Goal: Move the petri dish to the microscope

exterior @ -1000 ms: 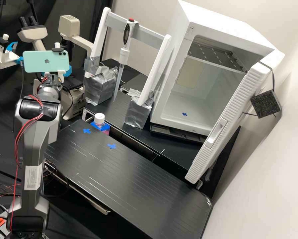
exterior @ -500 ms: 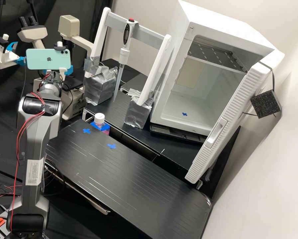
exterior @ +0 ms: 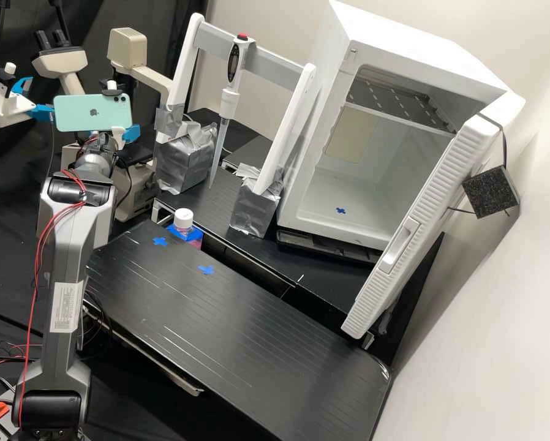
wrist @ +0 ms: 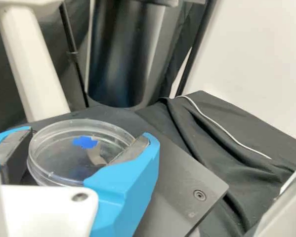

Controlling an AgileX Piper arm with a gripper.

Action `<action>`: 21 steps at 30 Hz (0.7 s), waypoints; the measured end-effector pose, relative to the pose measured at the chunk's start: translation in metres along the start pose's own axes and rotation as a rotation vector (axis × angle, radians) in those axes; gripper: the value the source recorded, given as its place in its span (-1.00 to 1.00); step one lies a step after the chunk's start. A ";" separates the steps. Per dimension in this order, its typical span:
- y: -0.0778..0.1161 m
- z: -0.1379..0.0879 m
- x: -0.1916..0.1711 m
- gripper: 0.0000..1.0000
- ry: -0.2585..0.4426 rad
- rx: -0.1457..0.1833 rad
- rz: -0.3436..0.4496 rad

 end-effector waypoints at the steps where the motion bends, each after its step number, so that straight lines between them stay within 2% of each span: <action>1: 0.000 0.000 0.001 -1.00 -0.003 -0.003 0.003; 17: 0.004 0.003 0.013 -1.00 -0.051 0.000 0.019; 18: 0.004 0.003 0.014 -1.00 -0.056 0.011 0.020; 19: 0.004 0.003 0.014 -1.00 -0.061 0.003 0.014; 20: 0.004 0.003 0.015 -1.00 -0.068 0.012 0.016; 21: 0.005 0.004 0.016 -1.00 -0.073 0.003 0.013</action>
